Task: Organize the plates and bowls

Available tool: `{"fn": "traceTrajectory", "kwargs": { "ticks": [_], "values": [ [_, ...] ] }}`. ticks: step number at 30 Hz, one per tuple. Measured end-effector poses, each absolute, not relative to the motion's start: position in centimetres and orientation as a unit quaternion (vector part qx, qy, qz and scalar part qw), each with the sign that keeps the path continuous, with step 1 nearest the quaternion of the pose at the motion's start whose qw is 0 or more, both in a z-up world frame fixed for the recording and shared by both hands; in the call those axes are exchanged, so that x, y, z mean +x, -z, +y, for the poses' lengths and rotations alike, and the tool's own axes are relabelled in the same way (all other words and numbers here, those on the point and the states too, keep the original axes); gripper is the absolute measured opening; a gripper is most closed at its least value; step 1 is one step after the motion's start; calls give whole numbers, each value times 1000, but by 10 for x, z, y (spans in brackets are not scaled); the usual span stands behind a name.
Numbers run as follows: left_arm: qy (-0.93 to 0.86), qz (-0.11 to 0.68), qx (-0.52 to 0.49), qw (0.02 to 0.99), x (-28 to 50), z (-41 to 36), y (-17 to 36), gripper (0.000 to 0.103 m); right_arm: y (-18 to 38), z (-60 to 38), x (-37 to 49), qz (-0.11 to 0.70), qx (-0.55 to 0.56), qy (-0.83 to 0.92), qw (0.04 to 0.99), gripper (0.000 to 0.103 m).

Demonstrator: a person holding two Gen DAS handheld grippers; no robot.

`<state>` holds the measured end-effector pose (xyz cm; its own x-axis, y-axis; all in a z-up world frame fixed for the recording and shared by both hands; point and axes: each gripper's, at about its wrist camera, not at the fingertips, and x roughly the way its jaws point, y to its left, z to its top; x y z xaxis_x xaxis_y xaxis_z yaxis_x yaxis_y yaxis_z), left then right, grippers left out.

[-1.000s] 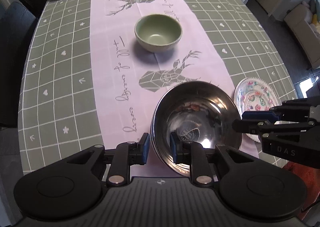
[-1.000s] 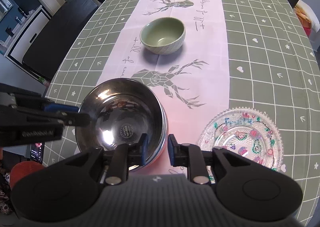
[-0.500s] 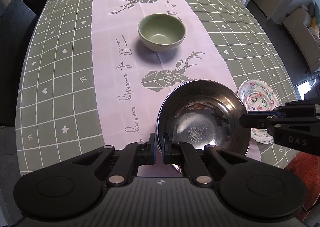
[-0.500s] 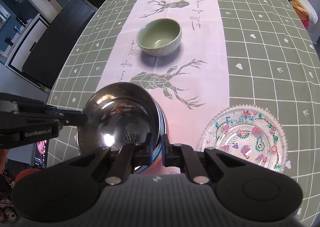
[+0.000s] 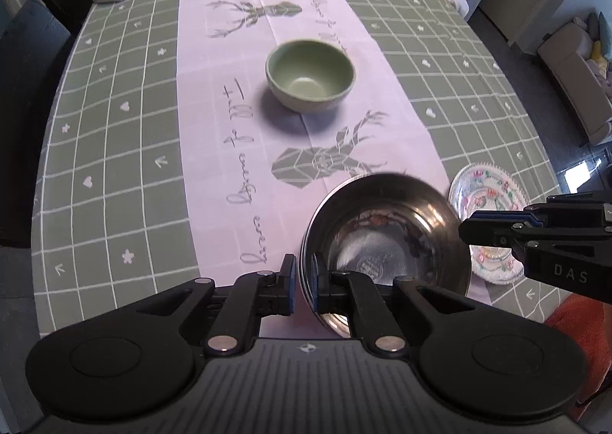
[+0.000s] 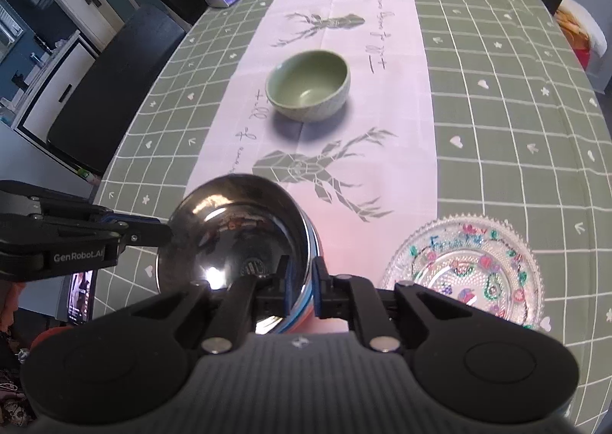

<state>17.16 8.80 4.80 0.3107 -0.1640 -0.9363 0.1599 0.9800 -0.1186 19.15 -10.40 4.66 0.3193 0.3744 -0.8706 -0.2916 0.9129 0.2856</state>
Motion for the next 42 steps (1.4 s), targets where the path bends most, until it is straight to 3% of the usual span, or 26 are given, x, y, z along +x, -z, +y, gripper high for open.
{"fn": "traceTrajectory", "kwargs": {
  "ticks": [6, 8, 14, 30, 35, 42],
  "values": [
    [106, 544, -6, 833, 187, 93, -63, 12, -57, -103, 204, 530, 36, -207, 822, 11],
    [103, 537, -3, 837, 195, 96, -65, 14, -57, -102, 211, 529, 36, -207, 822, 23],
    [104, 520, 3, 848, 220, 103, -65, 19, -55, -100, 241, 525, 37, -192, 828, 27],
    [102, 501, -4, 859, 298, 100, -29, 36, -17, -70, 337, 526, 27, -158, 835, 28],
    [99, 494, -30, 863, 317, 104, -20, 55, -4, -63, 360, 532, 39, -152, 832, 32],
    [90, 497, -56, 861, 339, 107, -5, 59, 16, -52, 380, 546, 52, -148, 823, 34]
  ]
}}
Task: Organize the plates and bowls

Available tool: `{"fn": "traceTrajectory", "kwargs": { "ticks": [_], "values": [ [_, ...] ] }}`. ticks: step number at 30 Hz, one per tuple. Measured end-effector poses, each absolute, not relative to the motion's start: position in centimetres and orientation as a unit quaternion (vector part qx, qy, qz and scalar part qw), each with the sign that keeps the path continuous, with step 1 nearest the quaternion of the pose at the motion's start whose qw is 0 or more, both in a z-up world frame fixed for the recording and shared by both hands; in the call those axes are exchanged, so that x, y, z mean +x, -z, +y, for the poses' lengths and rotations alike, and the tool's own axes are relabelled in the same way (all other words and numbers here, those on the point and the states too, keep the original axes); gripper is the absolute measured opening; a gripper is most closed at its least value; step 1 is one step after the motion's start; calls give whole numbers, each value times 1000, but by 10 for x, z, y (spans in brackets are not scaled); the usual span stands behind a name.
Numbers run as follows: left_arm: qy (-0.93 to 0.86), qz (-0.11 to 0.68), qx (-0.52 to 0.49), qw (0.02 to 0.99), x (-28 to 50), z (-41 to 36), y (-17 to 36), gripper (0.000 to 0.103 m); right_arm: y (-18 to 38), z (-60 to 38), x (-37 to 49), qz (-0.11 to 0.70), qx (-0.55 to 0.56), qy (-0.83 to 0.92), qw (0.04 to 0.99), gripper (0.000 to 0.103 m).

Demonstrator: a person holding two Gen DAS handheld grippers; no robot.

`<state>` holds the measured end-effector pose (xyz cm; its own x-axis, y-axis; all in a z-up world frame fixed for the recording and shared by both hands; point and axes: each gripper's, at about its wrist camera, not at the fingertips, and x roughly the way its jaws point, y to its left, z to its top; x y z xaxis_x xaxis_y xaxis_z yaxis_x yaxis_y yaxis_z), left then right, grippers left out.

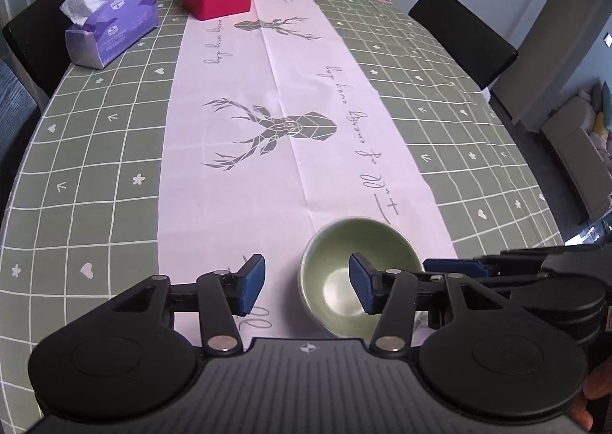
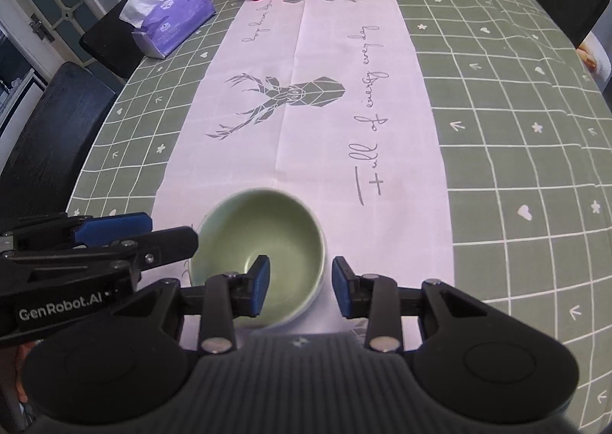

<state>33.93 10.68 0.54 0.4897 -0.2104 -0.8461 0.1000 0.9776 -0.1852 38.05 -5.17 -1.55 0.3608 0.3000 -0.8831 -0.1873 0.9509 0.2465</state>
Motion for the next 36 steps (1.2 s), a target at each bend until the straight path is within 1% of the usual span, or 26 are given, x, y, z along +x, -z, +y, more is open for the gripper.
{"fn": "traceTrajectory", "kwargs": {
  "ticks": [6, 9, 11, 12, 13, 15, 17, 18, 20, 21, 22, 23, 27, 36],
  "values": [
    [81, 509, -58, 855, 351, 110, 8, 59, 29, -48, 386, 556, 48, -146, 817, 33],
    [80, 517, -50, 851, 354, 107, 16, 59, 34, -48, 387, 557, 40, -142, 817, 25],
    [78, 523, -45, 847, 356, 105, 22, 59, 36, -51, 388, 558, 39, -140, 817, 16],
    [77, 528, -42, 845, 357, 104, 25, 59, 38, -53, 389, 559, 39, -138, 817, 13],
    [77, 532, -39, 843, 358, 103, 29, 55, 40, -54, 390, 560, 43, -139, 816, 10],
    [77, 537, -32, 839, 359, 101, 34, 49, 41, -56, 390, 558, 48, -141, 816, 10],
    [77, 545, -25, 835, 360, 99, 38, 38, 41, -55, 389, 555, 43, -142, 819, 10],
    [82, 547, -25, 833, 360, 99, 40, 36, 41, -54, 389, 552, 40, -143, 820, 10],
    [92, 549, -24, 831, 360, 98, 40, 24, 40, -53, 388, 549, 33, -142, 823, 9],
    [95, 549, -21, 830, 360, 96, 40, 21, 40, -52, 388, 548, 31, -142, 824, 9],
    [101, 552, -21, 828, 360, 94, 39, 11, 40, -52, 387, 548, 32, -142, 823, 9],
    [102, 555, -19, 825, 360, 92, 38, 8, 40, -52, 387, 549, 34, -142, 823, 9],
    [100, 554, 2, 826, 357, 84, 35, 8, 40, -53, 385, 554, 43, -132, 821, 8],
    [94, 556, -3, 826, 344, 86, 19, 7, 29, -53, 371, 553, 43, -137, 821, 6]
  ]
}}
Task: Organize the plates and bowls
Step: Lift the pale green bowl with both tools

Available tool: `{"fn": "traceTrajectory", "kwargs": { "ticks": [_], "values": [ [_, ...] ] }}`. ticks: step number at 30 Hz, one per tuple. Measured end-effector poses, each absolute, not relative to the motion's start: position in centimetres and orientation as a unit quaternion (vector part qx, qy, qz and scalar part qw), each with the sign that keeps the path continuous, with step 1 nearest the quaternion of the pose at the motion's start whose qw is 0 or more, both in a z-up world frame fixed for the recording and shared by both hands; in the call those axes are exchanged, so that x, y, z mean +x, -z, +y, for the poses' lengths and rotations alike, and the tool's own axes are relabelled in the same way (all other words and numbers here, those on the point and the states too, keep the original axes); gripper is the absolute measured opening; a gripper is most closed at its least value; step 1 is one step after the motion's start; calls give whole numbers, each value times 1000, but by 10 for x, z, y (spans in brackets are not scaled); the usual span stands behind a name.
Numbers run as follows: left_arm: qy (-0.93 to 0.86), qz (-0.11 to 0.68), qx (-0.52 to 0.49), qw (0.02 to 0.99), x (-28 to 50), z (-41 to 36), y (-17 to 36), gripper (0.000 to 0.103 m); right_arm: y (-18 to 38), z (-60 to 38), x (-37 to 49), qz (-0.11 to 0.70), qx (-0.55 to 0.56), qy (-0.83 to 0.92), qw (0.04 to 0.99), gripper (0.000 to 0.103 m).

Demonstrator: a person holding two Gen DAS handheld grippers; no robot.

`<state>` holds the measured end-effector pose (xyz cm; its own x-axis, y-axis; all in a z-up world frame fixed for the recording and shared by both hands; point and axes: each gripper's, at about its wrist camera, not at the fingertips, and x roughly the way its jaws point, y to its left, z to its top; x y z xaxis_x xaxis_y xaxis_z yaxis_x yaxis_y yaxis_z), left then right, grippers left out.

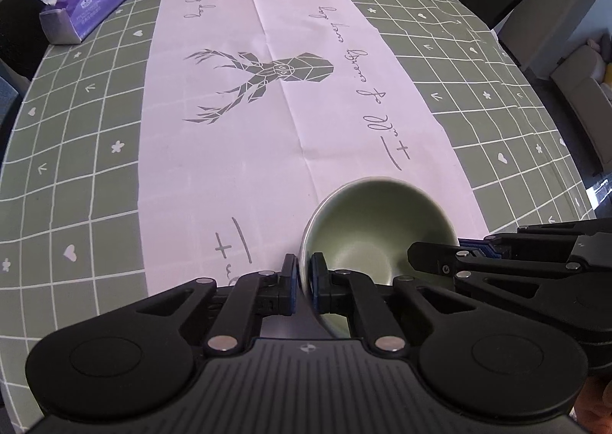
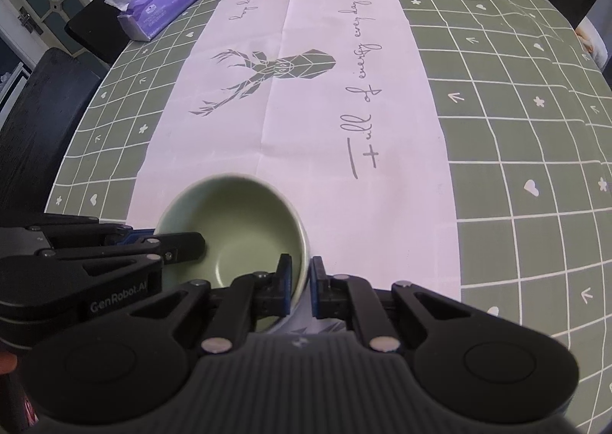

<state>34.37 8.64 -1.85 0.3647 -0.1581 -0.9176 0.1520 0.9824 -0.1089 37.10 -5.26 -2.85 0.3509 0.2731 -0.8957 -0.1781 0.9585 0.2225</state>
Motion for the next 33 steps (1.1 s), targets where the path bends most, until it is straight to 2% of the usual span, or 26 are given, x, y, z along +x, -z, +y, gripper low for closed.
{"fn": "traceTrajectory", "kwargs": {
  "ticks": [22, 33],
  "values": [
    [93, 534, 38, 840, 259, 61, -78, 8, -70, -65, 289, 523, 15, -170, 835, 5],
    [99, 543, 58, 832, 193, 49, -95, 10, -91, -73, 226, 521, -3, -202, 829, 5]
  ]
}}
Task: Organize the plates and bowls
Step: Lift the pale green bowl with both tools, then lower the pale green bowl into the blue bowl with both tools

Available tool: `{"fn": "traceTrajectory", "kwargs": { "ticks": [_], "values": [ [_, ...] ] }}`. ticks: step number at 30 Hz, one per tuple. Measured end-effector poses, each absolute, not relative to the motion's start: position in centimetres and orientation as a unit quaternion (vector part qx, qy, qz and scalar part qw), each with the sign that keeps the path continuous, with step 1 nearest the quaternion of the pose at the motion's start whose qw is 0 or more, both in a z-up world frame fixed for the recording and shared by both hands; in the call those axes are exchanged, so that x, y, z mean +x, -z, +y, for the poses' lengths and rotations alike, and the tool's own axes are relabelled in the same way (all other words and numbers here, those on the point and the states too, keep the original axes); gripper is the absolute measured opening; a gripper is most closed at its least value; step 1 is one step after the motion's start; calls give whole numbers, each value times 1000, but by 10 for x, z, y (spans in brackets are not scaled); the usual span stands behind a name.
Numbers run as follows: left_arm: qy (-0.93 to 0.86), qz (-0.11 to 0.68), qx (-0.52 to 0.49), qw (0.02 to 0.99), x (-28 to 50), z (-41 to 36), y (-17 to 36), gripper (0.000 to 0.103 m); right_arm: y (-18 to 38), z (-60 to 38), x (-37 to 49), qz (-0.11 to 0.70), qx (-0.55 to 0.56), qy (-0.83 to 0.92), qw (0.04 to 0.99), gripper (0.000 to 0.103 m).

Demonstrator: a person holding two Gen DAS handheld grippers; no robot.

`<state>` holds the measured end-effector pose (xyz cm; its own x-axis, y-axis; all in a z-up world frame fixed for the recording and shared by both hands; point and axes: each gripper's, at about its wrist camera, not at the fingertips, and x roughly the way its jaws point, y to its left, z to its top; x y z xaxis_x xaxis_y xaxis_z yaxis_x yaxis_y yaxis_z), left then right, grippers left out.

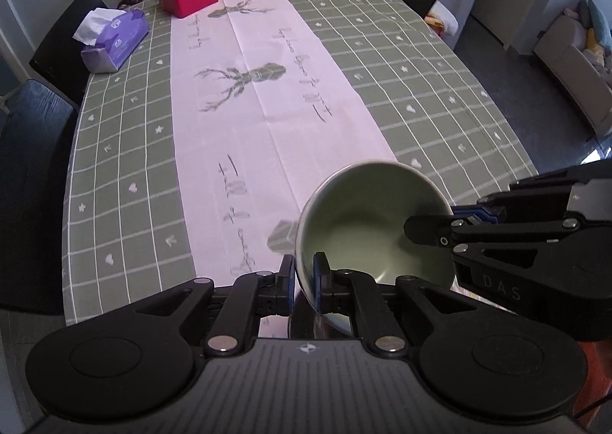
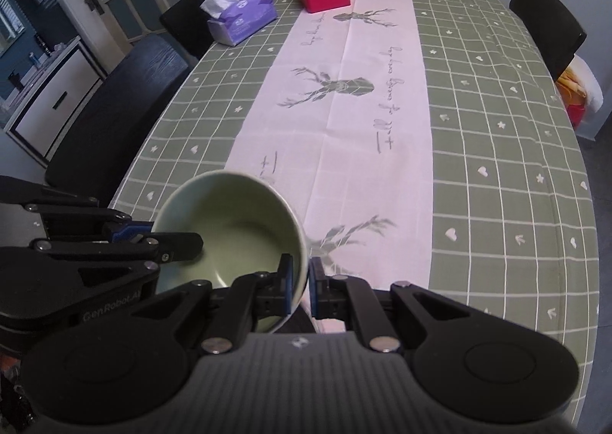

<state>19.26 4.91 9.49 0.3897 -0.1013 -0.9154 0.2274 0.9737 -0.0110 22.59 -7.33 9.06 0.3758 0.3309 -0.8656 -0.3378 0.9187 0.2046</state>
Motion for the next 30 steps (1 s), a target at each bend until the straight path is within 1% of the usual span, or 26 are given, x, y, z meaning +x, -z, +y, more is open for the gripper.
{"fn": "traceTrajectory", "kwargs": {
  "ticks": [7, 17, 30],
  "values": [
    [105, 568, 53, 815, 166, 48, -76, 12, -75, -72, 201, 543, -25, -215, 812, 5],
    [101, 614, 50, 781, 164, 51, -43, 12, -40, -61, 199, 584, -49, -223, 779, 5],
    [103, 625, 51, 772, 170, 49, -25, 13, -20, -57, 207, 598, -67, -218, 769, 6]
  ]
}}
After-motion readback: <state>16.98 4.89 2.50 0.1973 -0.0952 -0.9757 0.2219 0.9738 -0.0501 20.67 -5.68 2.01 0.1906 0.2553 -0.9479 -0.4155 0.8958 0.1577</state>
